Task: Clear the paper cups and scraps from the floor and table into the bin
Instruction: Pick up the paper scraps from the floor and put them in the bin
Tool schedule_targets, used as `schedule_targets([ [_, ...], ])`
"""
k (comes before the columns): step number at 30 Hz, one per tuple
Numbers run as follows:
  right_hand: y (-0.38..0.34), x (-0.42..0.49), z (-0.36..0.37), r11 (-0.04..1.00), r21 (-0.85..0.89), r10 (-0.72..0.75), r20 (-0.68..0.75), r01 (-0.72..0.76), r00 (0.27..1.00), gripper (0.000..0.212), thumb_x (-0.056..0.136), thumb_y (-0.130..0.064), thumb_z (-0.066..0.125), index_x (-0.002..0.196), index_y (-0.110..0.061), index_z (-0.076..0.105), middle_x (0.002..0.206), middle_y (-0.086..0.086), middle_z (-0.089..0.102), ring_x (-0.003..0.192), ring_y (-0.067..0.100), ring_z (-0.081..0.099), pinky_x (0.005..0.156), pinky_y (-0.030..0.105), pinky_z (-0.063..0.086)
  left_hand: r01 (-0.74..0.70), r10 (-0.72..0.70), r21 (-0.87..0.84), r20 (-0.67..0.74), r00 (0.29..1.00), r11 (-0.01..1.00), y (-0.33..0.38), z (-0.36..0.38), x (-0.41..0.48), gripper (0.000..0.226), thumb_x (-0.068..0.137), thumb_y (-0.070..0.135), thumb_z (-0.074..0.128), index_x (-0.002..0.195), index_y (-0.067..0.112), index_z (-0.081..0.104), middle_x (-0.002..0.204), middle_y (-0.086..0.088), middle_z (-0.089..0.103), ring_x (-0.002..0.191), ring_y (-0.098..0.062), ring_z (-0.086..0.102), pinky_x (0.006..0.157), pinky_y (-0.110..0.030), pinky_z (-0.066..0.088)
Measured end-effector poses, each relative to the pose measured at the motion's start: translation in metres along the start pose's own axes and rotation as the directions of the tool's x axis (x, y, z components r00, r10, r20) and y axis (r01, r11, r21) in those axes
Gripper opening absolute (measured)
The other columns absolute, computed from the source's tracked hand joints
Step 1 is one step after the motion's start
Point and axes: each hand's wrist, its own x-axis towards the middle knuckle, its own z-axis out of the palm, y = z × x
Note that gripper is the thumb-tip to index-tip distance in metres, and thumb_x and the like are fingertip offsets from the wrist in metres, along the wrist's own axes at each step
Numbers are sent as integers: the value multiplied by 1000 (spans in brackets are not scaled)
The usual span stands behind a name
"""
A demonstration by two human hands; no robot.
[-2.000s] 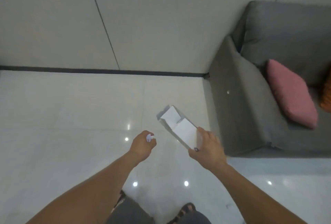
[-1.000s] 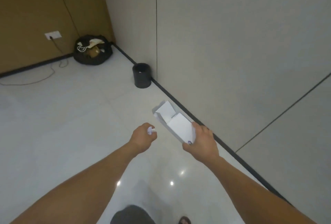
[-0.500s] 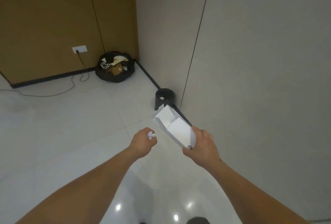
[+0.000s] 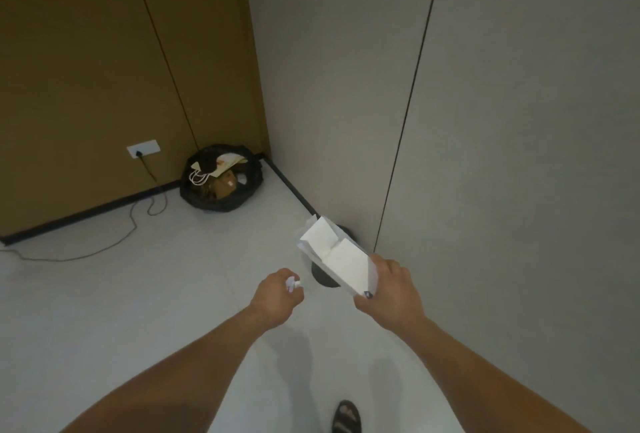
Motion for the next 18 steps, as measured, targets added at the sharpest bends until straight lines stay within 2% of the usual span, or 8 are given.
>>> schedule_targets([
  [4,-7,90,-2,1000,24,10,12,-10,1000,85,73,-45,67,146,-27,27,135,0,42,122,23,35,91,32,42,1,0,29,-30,1000,1000,19,-29,84,20,92,21,58,104,5,61,99,-11,62,89,-23,59,80,-28,47],
  [7,-9,148,-2,999,20,41,38,-42,998,85,75,-43,69,147,-26,27,136,2,42,123,25,35,94,33,41,6,-6,6,-11,1000,1000,25,-40,143,21,93,22,57,106,6,59,97,-7,59,88,-21,57,79,-26,44],
  [12,-14,231,18,993,-2,119,27,-119,993,85,72,-45,70,145,-28,30,133,1,46,120,24,38,91,32,41,-18,19,-23,62,998,1000,20,-46,252,16,94,23,57,101,9,58,95,-6,59,87,-19,57,79,-26,45],
  [18,-17,317,46,958,-65,281,38,-278,959,84,70,-50,69,141,-27,32,131,2,48,117,26,44,91,36,44,-45,55,-53,213,975,998,13,-45,384,18,91,14,59,103,0,58,106,-21,62,99,-33,58,81,-28,44],
])
